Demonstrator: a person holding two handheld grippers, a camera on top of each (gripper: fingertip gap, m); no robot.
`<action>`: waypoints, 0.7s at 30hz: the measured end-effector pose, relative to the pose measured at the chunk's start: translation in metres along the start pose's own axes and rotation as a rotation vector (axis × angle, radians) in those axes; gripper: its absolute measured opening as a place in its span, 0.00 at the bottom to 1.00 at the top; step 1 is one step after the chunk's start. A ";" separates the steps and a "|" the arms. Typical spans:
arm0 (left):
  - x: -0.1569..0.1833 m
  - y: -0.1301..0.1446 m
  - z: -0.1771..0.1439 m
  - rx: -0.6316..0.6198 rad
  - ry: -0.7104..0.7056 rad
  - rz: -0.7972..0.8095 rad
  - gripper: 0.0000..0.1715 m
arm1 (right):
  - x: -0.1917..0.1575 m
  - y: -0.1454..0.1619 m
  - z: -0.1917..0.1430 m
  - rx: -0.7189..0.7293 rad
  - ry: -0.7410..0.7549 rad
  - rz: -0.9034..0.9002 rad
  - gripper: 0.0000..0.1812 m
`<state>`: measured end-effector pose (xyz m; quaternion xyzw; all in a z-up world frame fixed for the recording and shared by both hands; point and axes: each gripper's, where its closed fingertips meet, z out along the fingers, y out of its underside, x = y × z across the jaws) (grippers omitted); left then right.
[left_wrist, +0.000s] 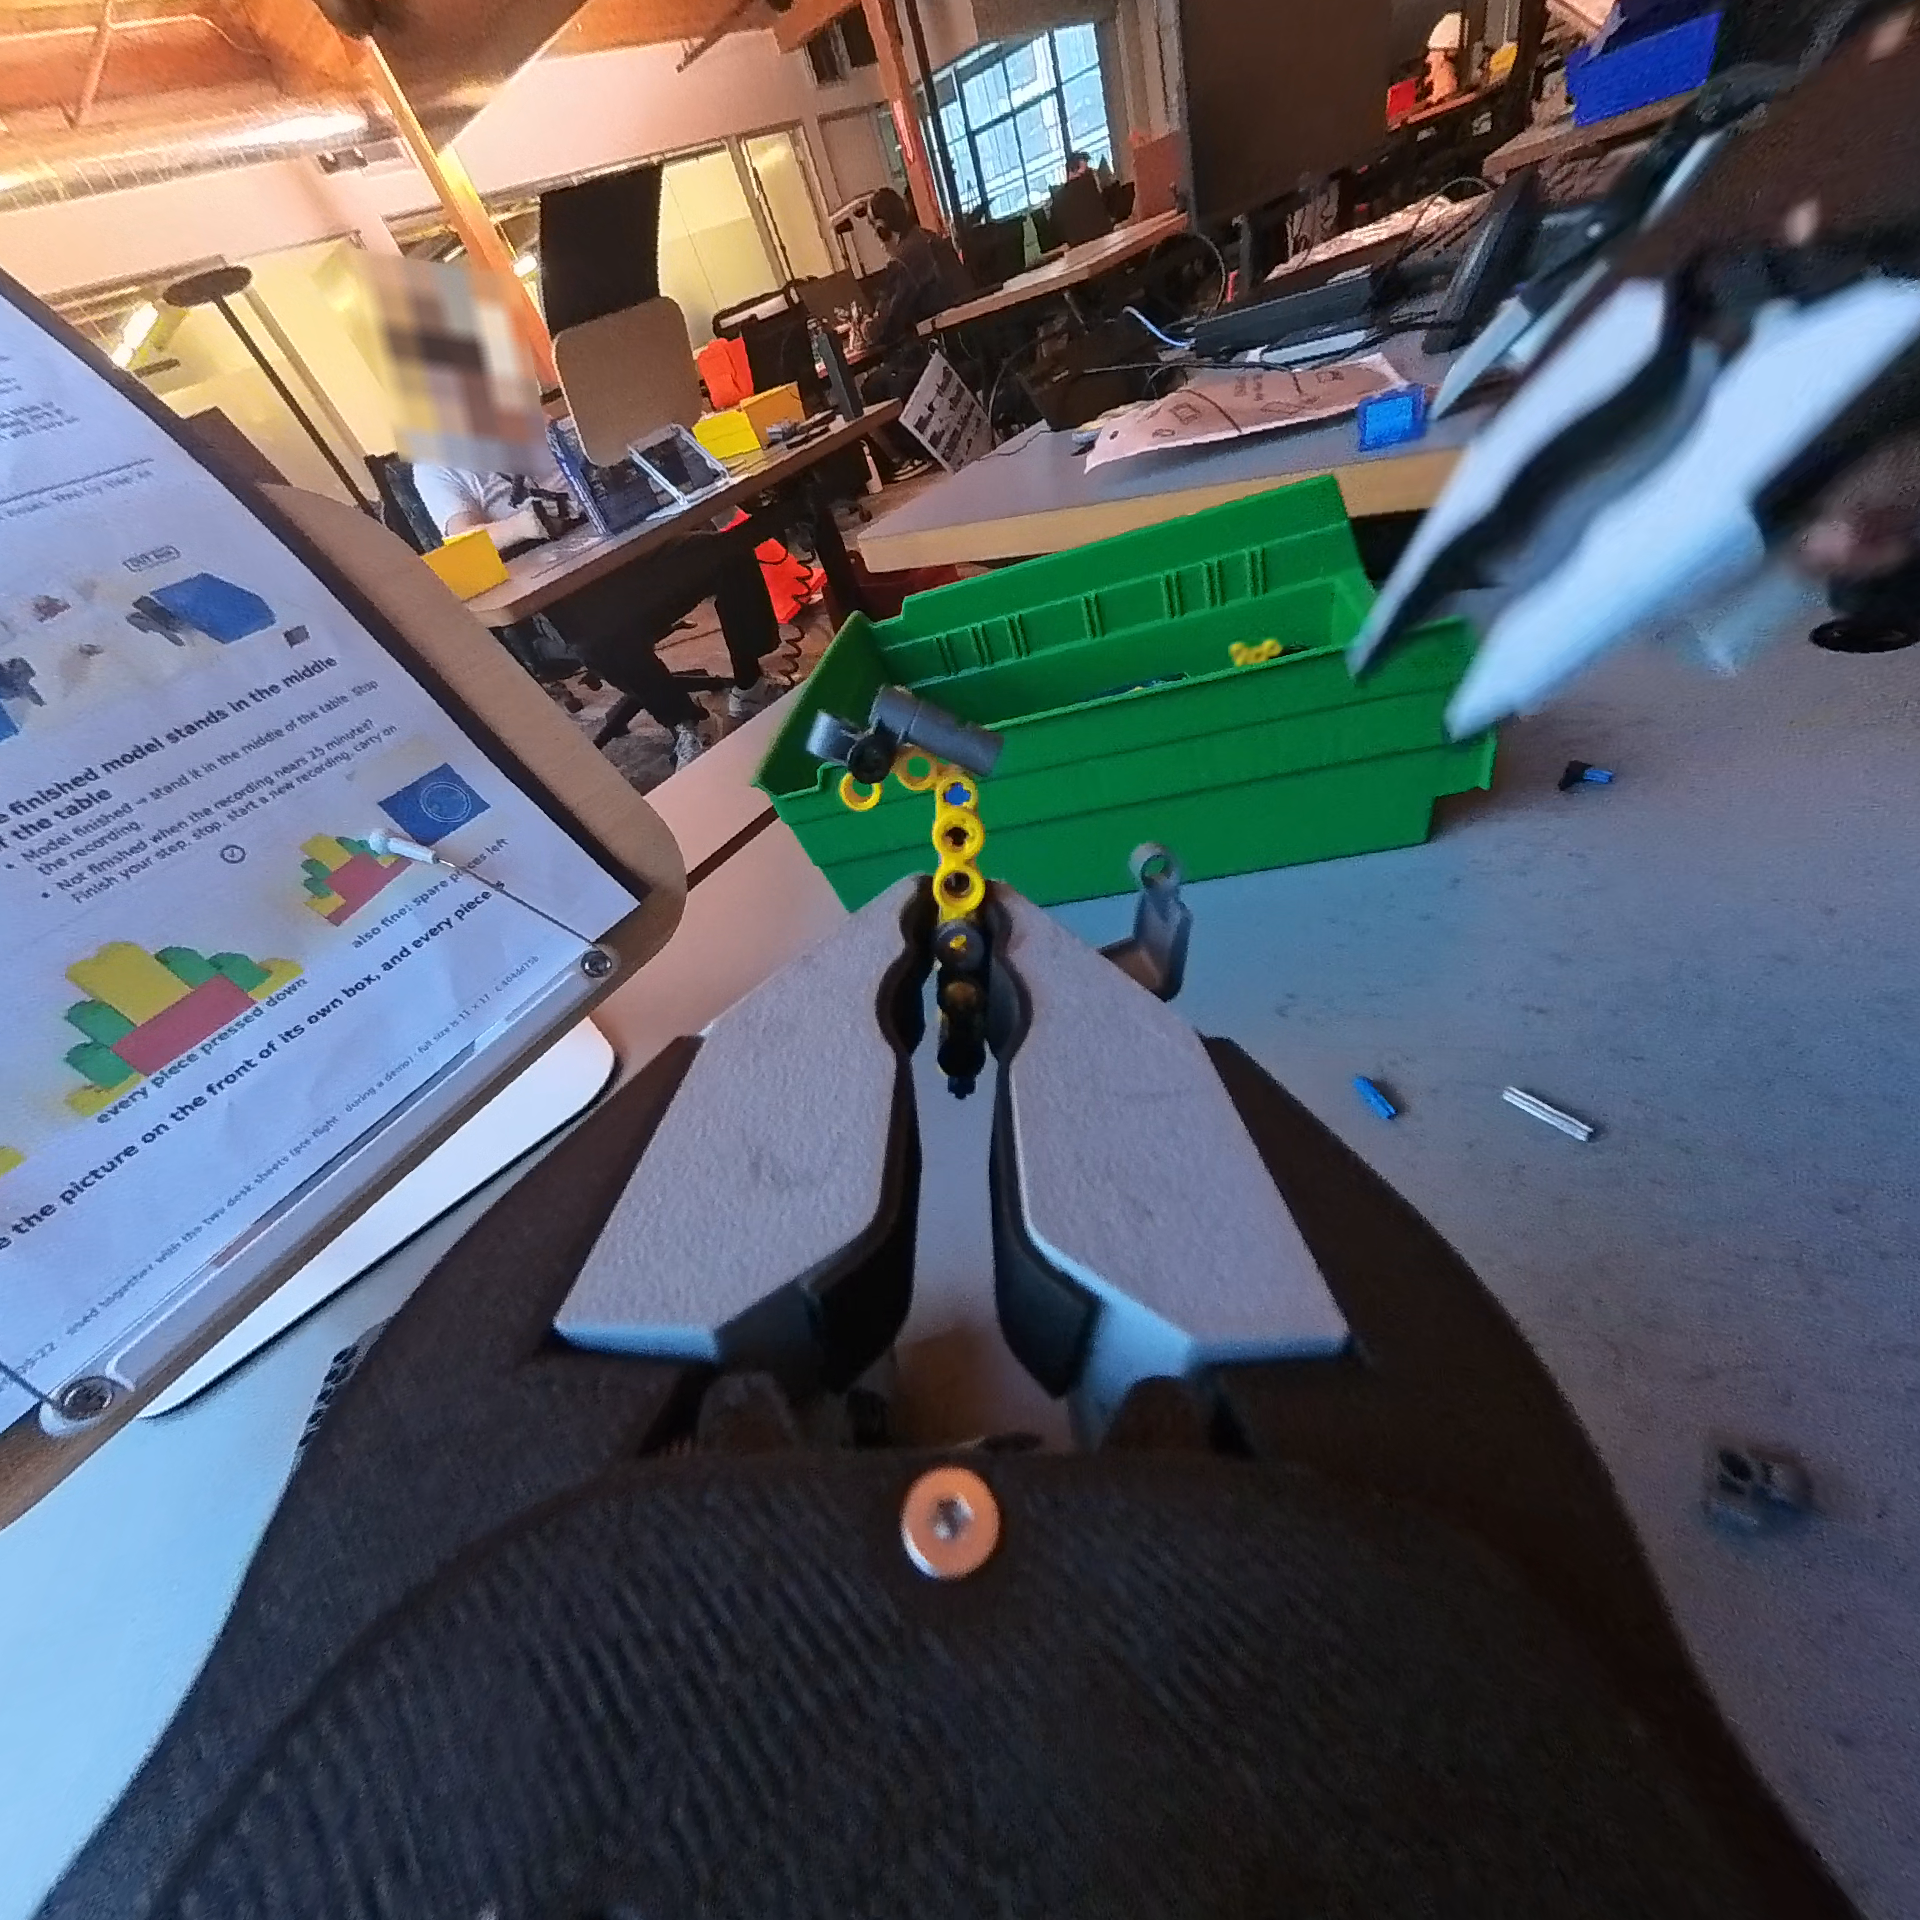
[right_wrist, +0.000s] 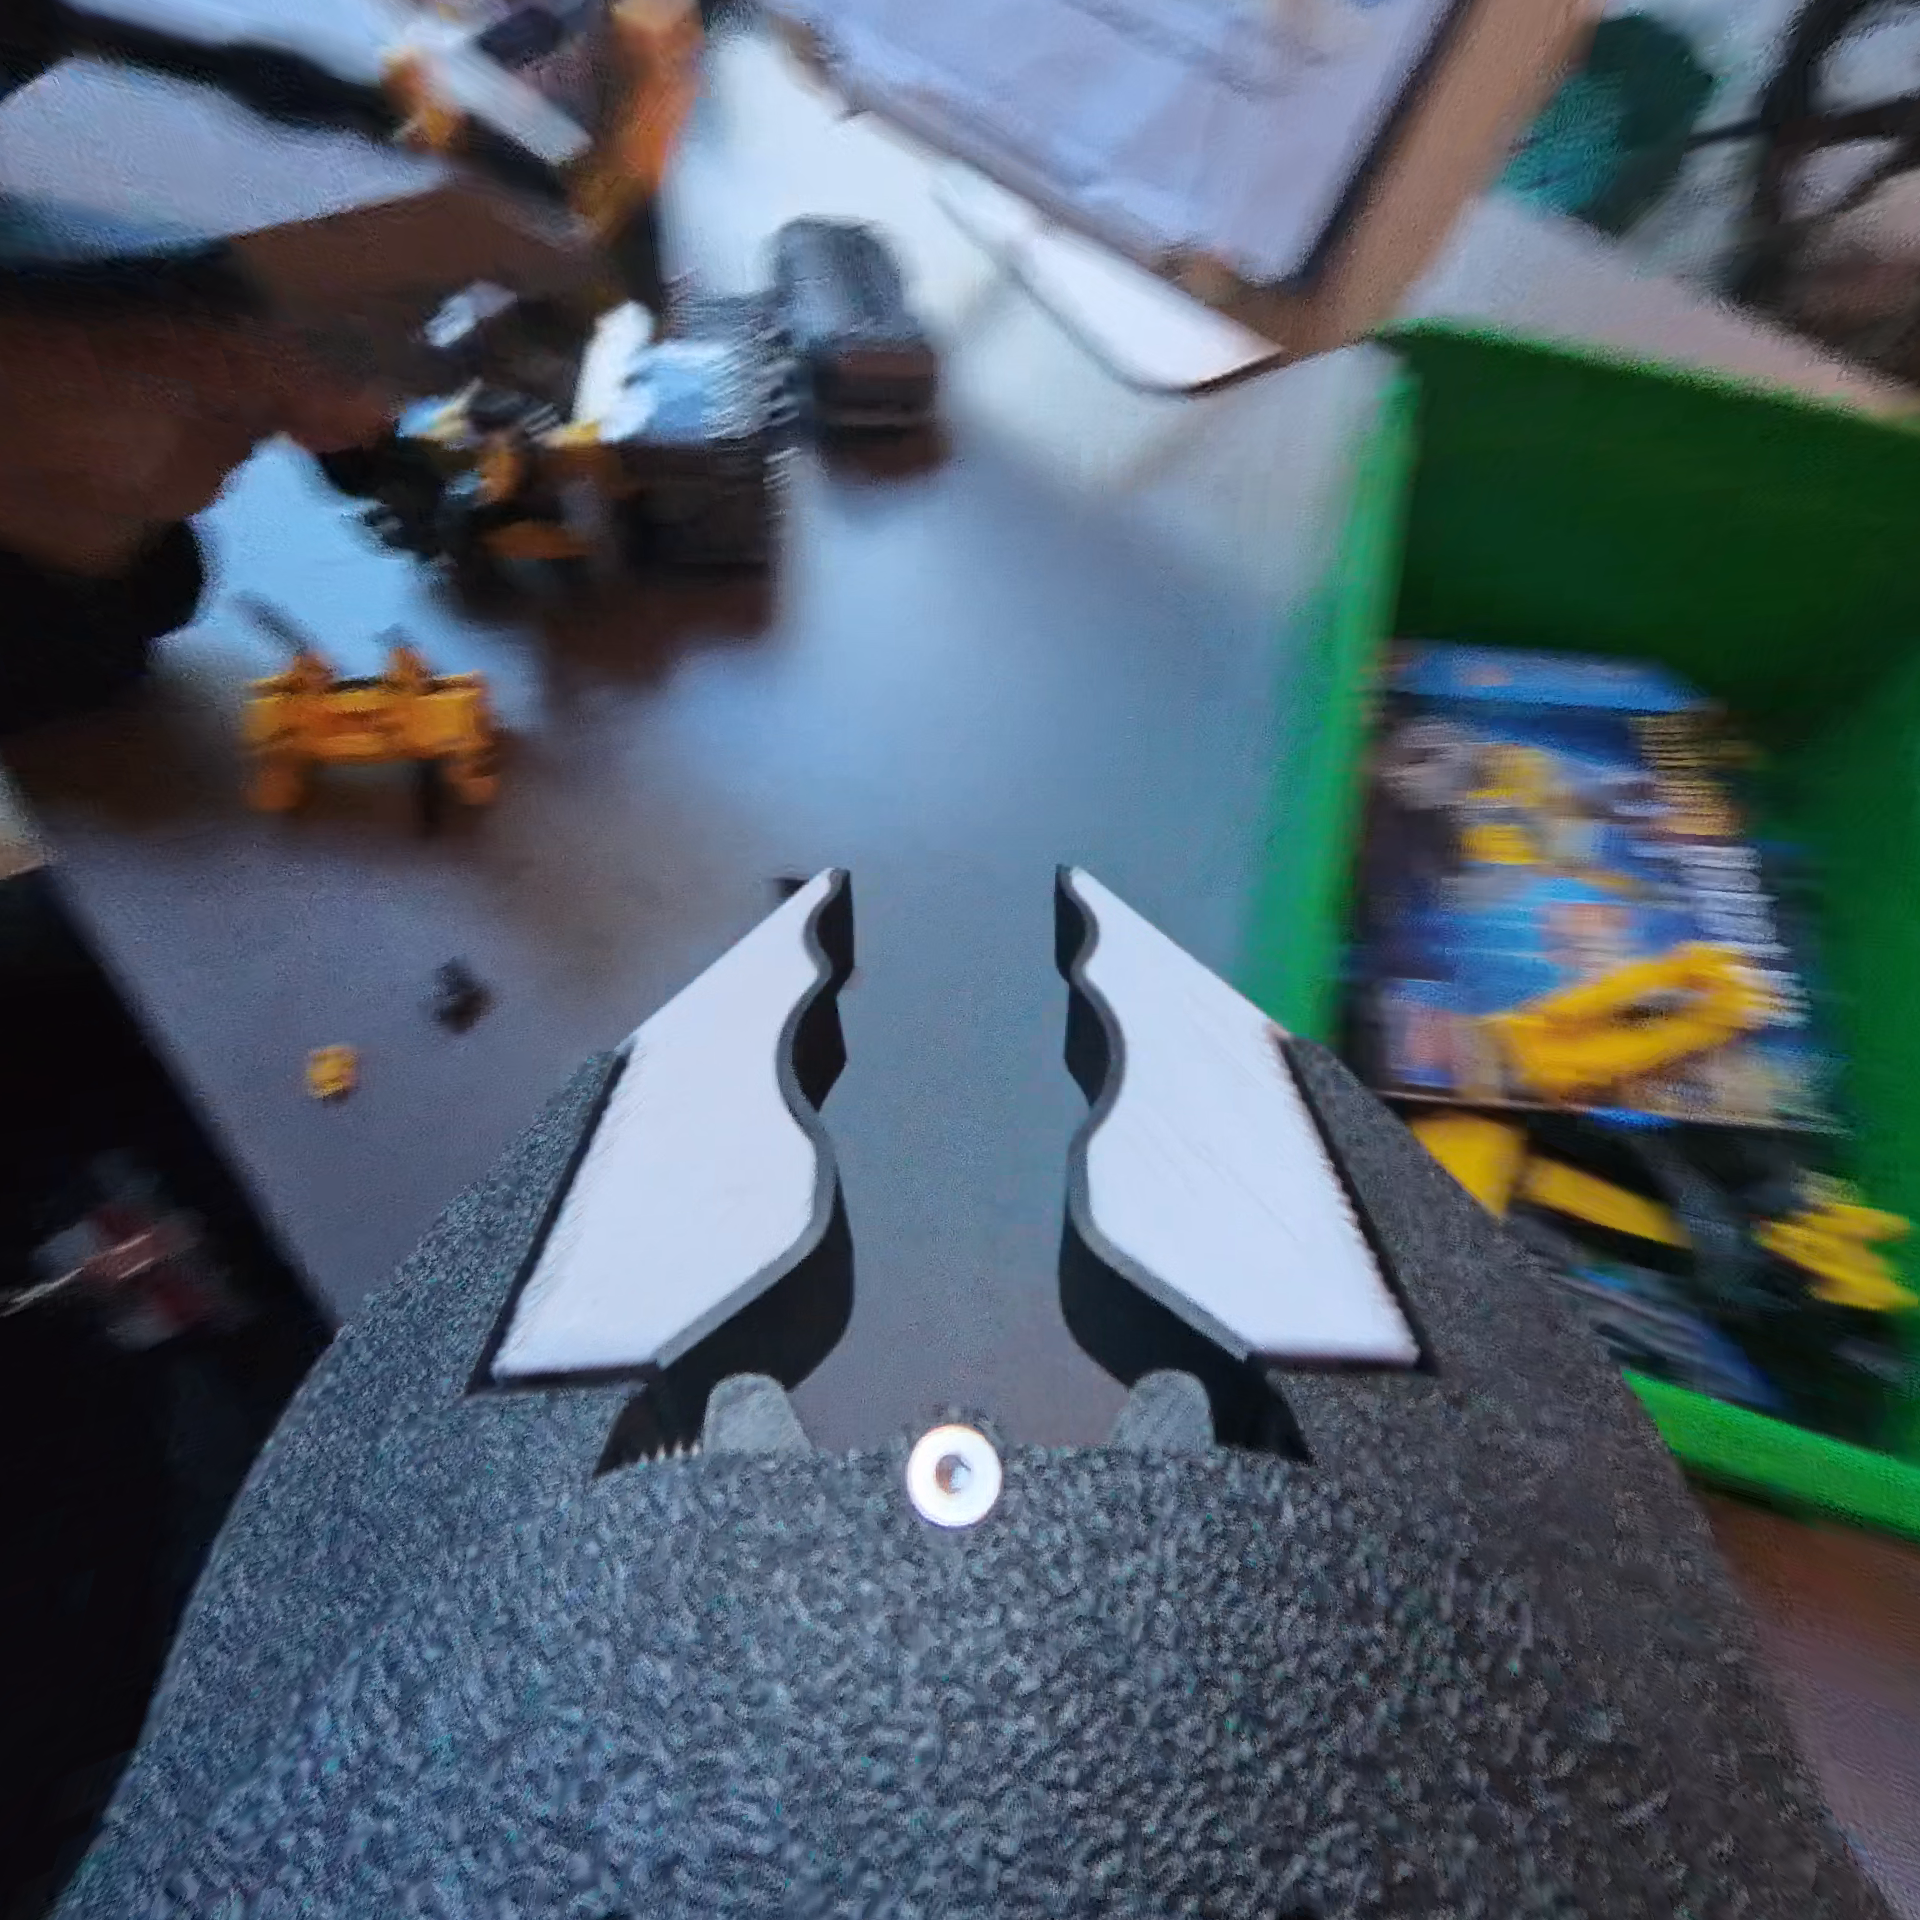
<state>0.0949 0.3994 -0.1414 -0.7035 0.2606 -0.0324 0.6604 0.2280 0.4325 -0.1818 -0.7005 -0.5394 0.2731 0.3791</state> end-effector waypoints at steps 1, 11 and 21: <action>0.001 0.000 0.000 0.000 0.004 0.000 0.02 | -0.023 0.012 0.014 -0.033 -0.068 -0.003 0.17; 0.004 0.001 0.001 -0.007 0.011 0.009 0.02 | -0.048 0.076 0.086 -0.197 -0.181 0.072 0.19; 0.004 0.002 0.001 -0.011 0.014 0.010 0.02 | -0.039 0.036 0.060 -0.082 -0.080 -0.064 0.07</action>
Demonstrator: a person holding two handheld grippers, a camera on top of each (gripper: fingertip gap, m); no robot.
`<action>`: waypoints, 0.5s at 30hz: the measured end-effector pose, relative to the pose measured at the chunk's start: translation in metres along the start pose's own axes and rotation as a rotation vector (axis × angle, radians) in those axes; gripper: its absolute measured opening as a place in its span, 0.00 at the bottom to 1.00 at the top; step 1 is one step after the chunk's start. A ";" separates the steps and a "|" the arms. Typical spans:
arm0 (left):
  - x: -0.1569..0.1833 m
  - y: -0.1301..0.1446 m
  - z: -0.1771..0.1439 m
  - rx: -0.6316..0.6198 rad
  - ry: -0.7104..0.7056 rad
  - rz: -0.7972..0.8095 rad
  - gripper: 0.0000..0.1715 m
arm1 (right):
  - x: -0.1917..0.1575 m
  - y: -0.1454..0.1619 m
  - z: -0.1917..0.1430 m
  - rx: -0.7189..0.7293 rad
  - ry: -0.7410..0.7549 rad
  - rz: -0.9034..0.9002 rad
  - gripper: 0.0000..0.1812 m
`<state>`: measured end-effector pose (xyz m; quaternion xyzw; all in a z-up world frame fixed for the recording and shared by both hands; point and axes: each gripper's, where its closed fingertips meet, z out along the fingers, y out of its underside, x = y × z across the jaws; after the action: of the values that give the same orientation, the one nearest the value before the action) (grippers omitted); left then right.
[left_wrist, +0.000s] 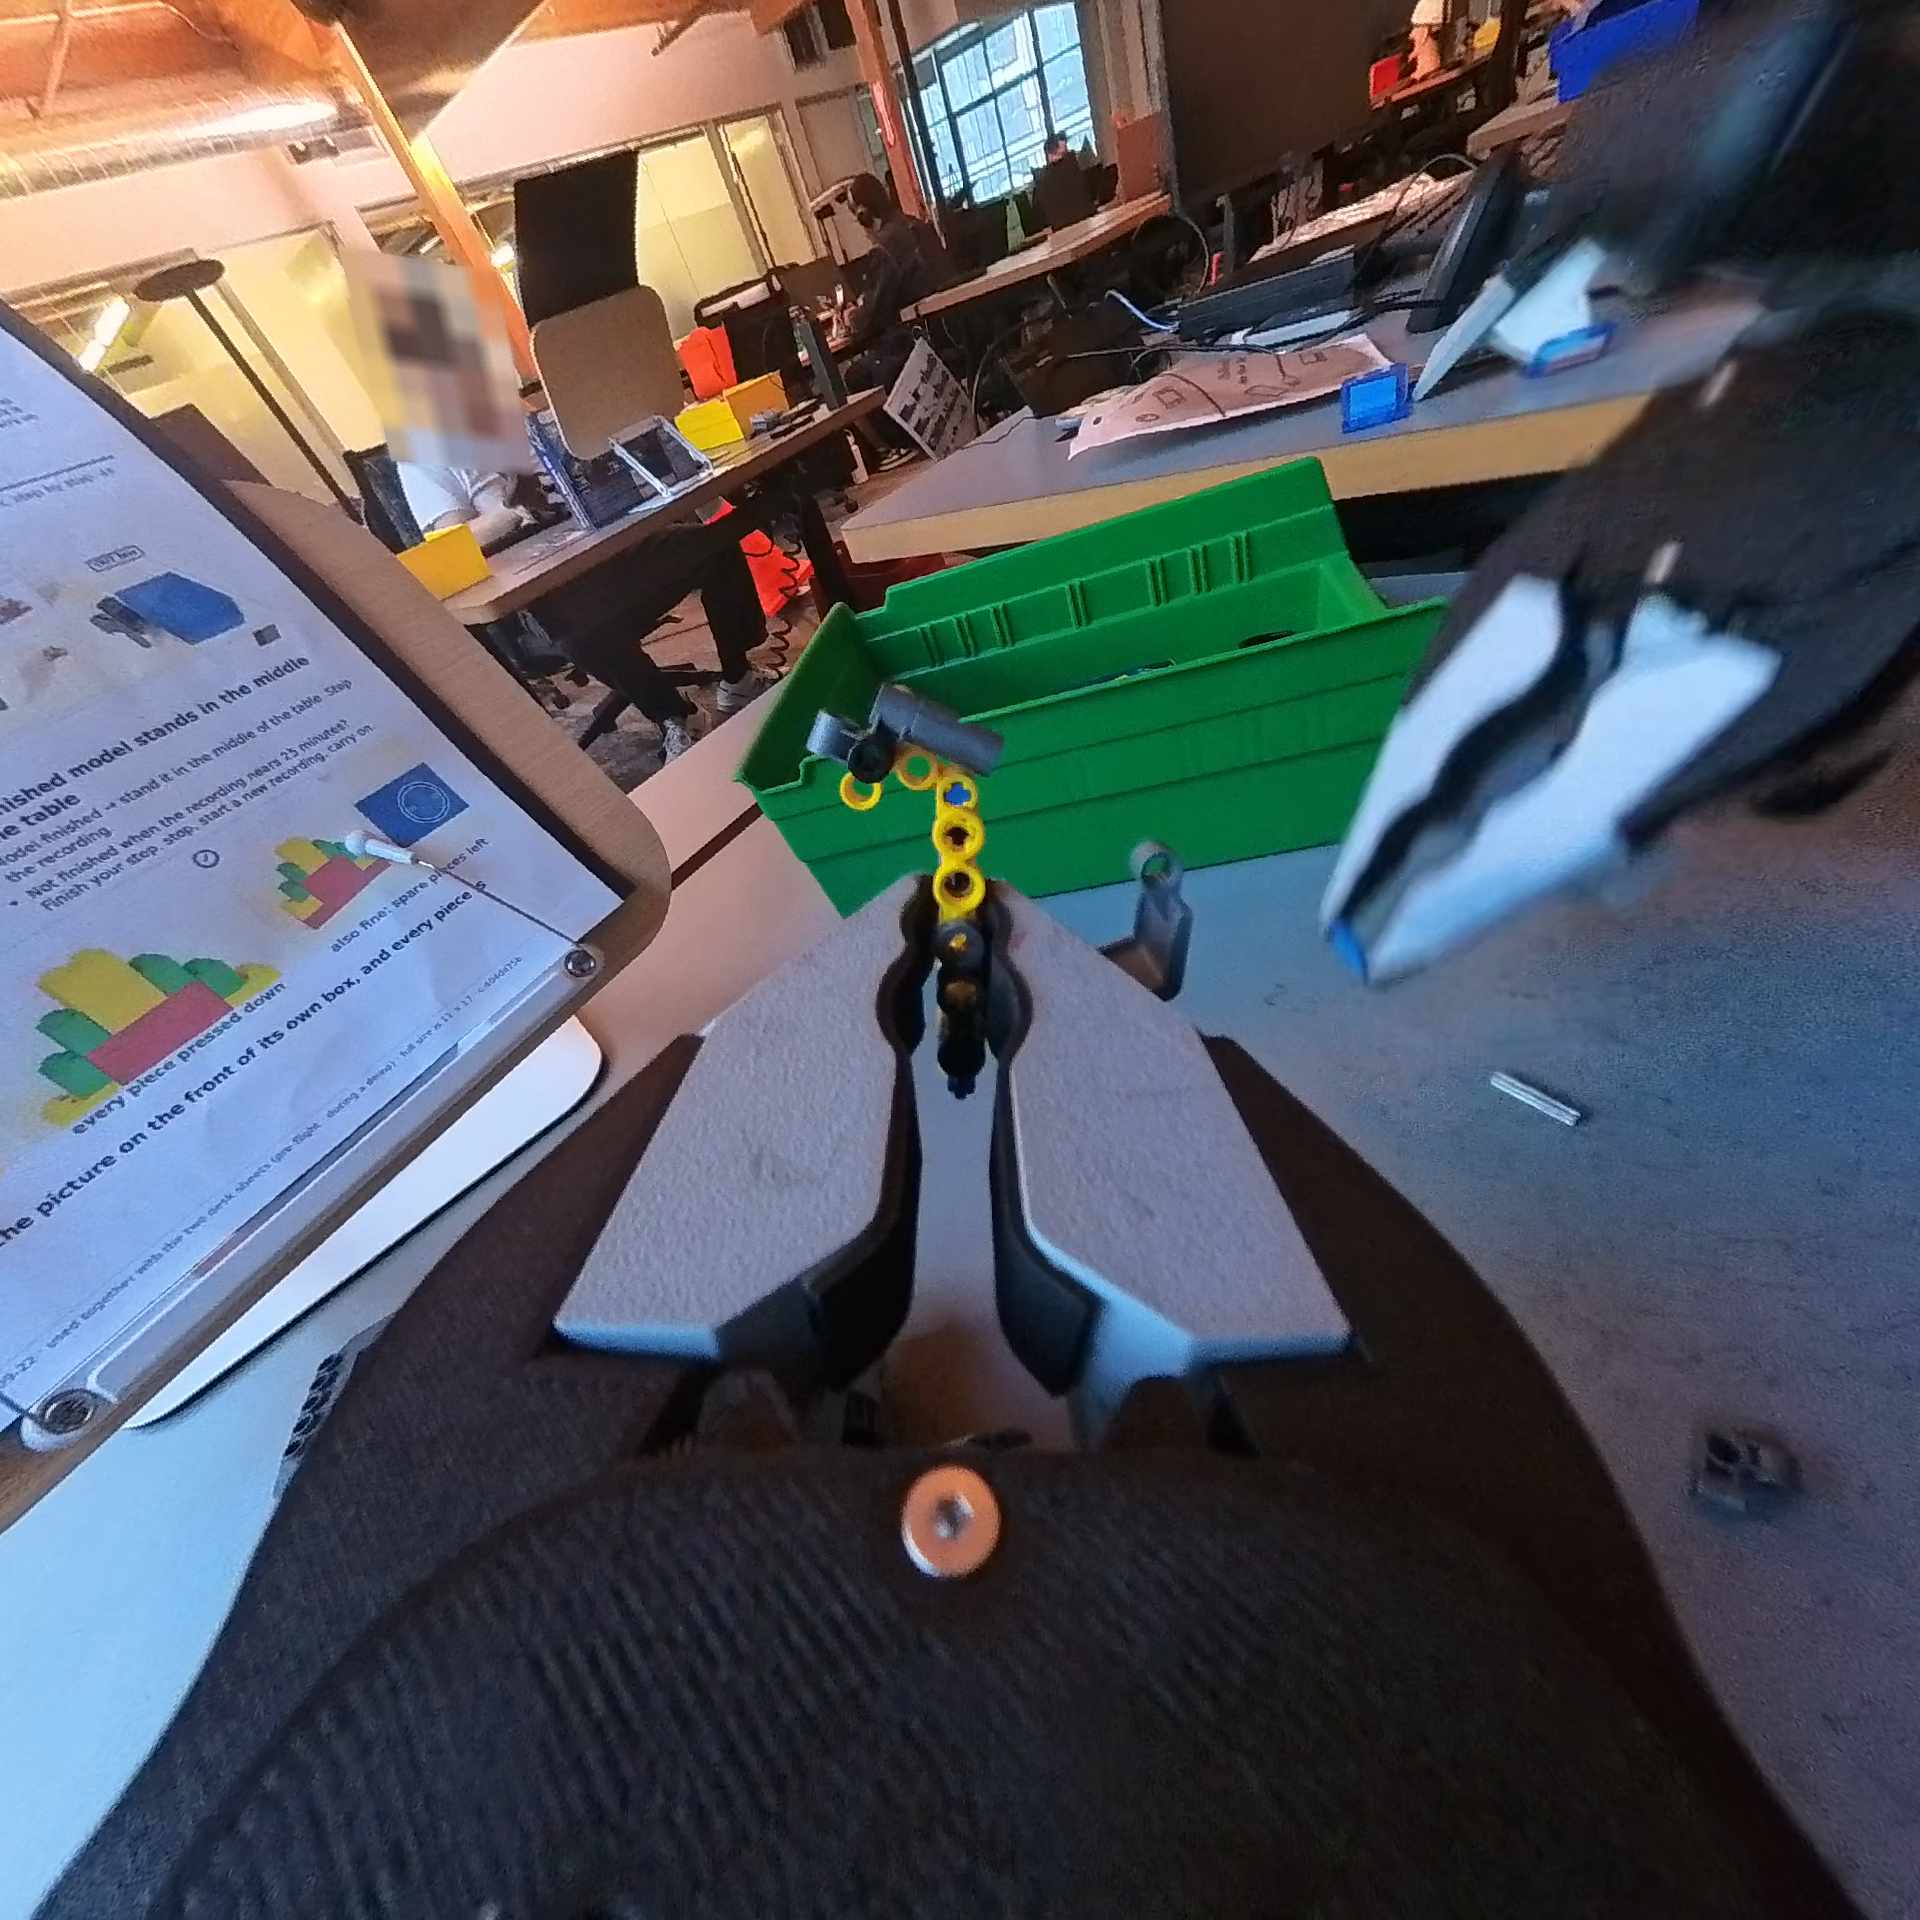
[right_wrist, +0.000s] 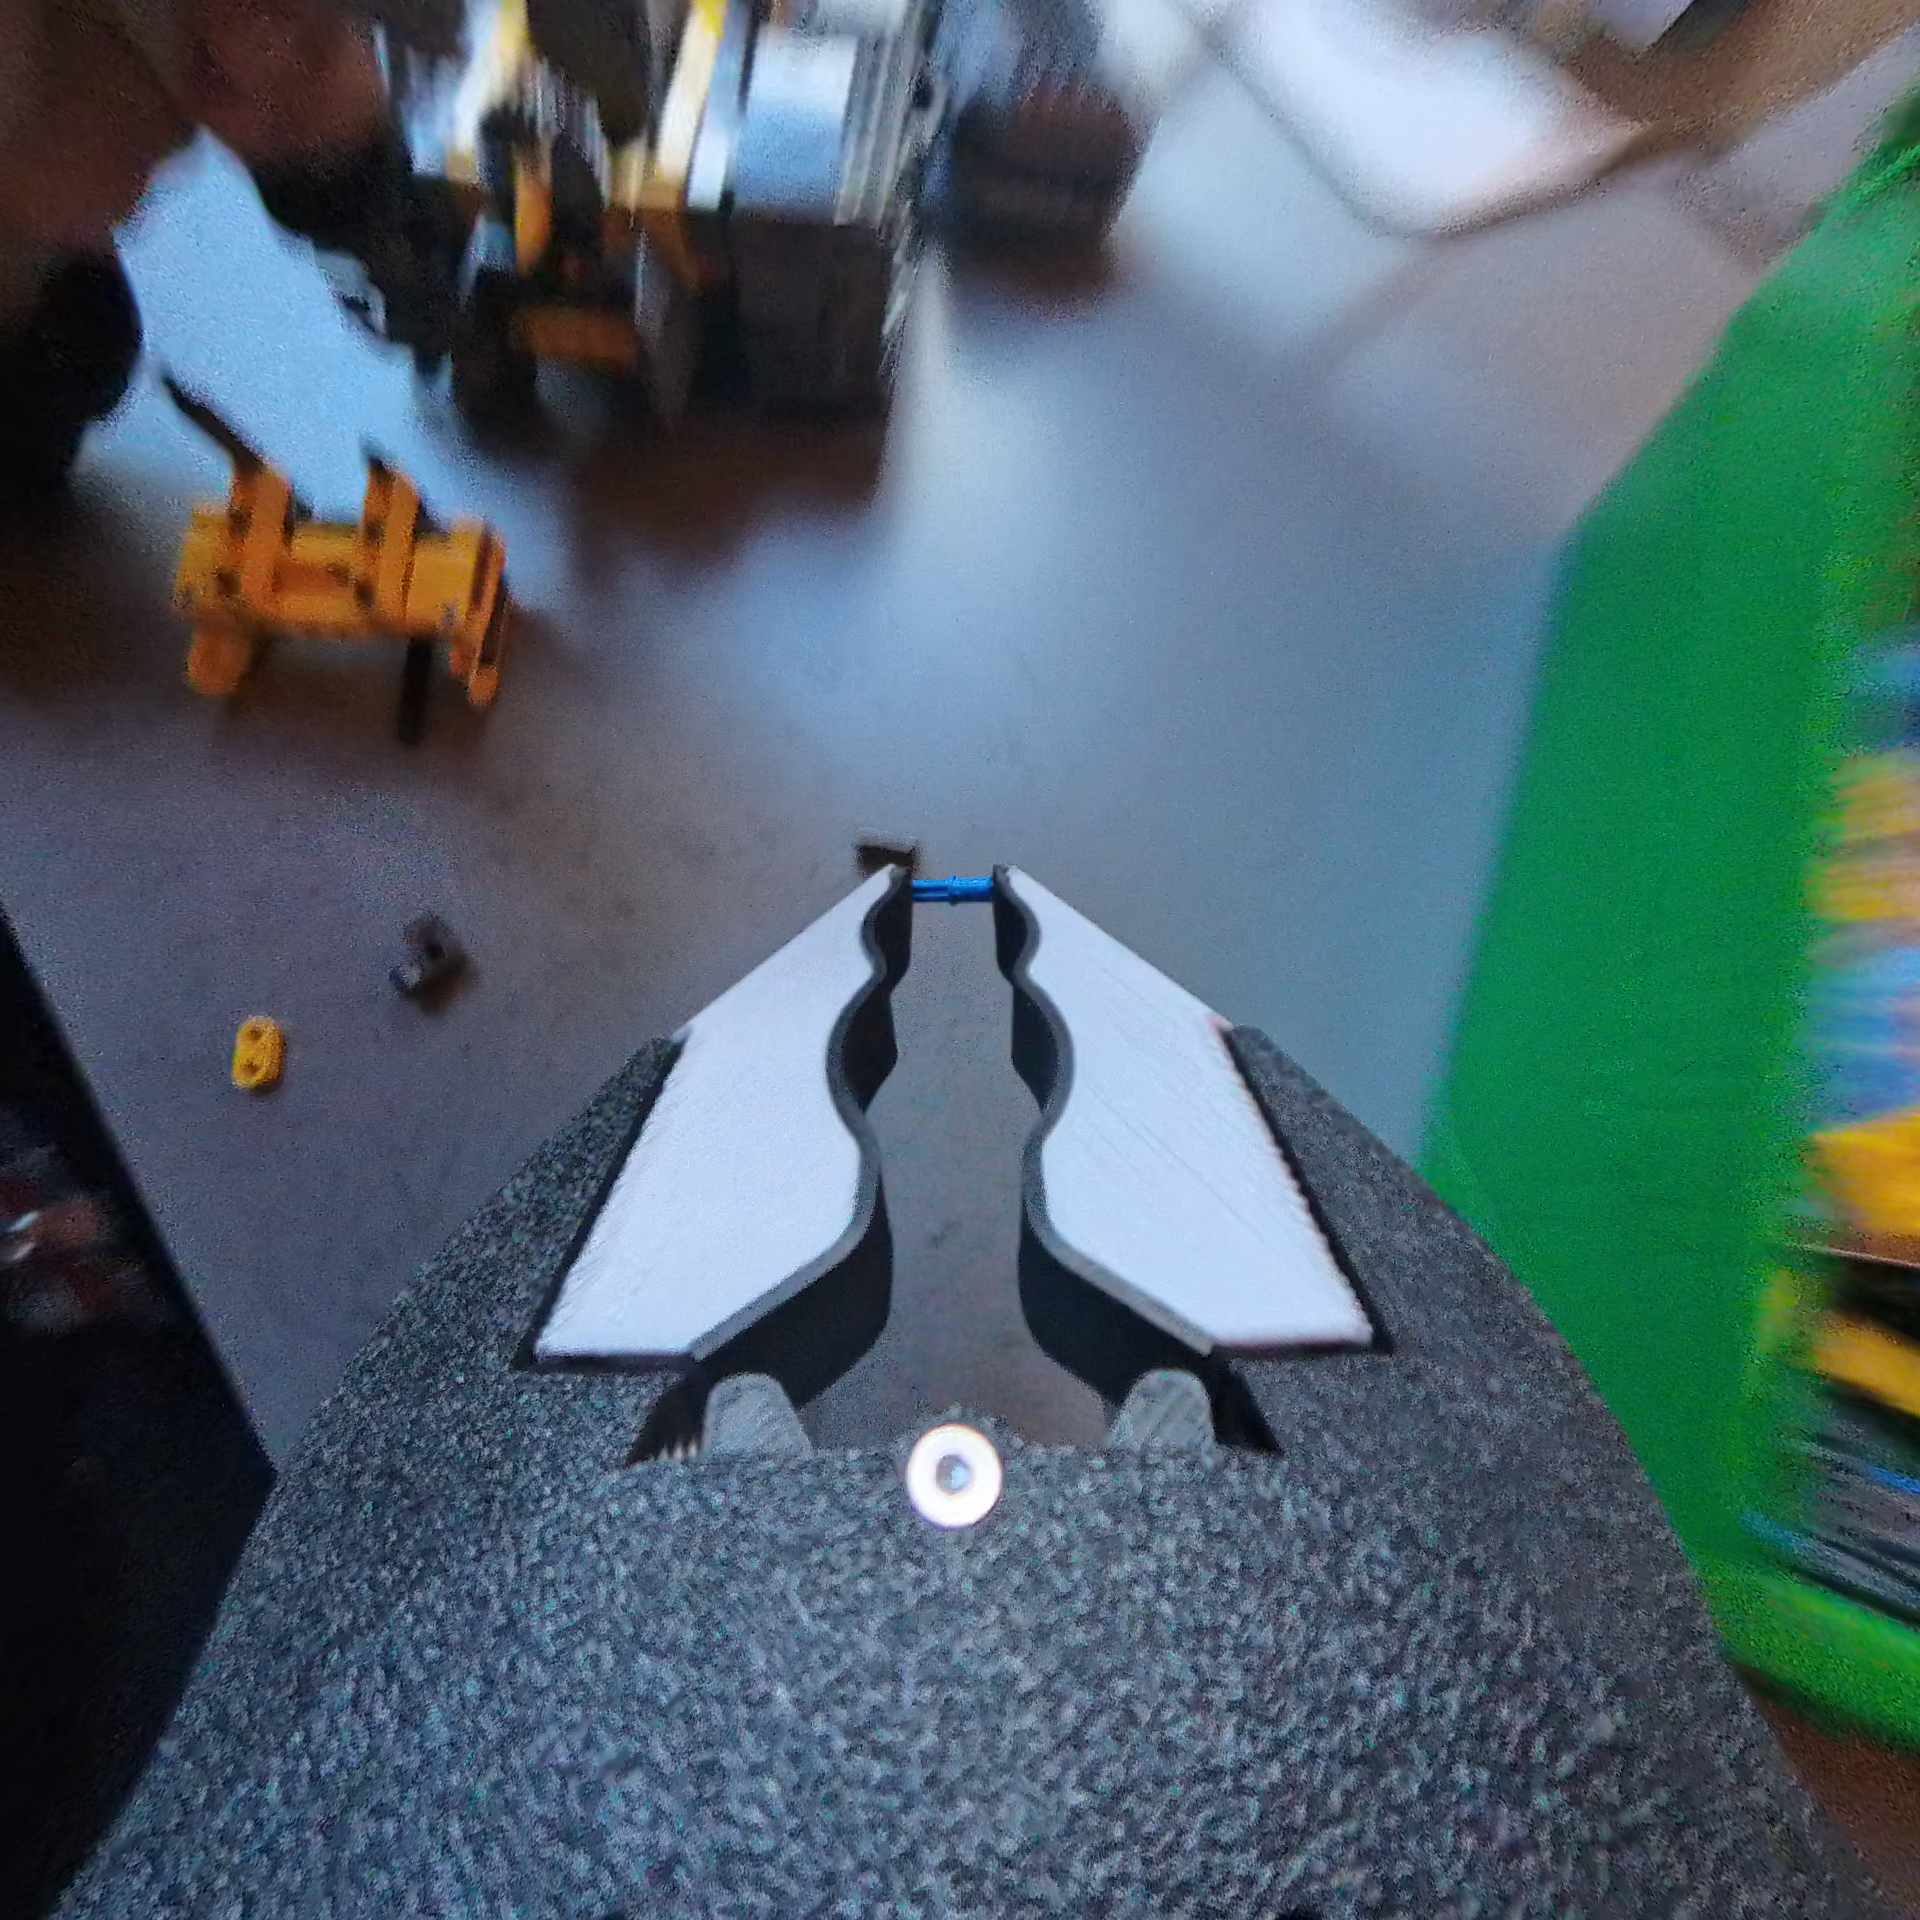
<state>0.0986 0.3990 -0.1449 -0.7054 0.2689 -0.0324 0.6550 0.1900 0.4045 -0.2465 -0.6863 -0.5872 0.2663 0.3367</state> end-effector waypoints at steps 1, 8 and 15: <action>0.000 0.000 0.000 0.000 0.000 -0.002 0.02 | 0.015 -0.021 -0.022 0.072 0.088 -0.034 0.07; 0.001 -0.002 0.000 0.004 0.002 0.003 0.02 | 0.160 -0.008 -0.100 -0.094 0.362 0.137 0.23; -0.006 -0.002 -0.003 0.011 -0.015 -0.011 0.02 | 0.135 -0.027 -0.103 0.076 0.336 0.172 0.21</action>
<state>0.0930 0.3991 -0.1406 -0.7036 0.2597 -0.0320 0.6606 0.2736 0.5246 -0.1564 -0.7554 -0.4514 0.1980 0.4317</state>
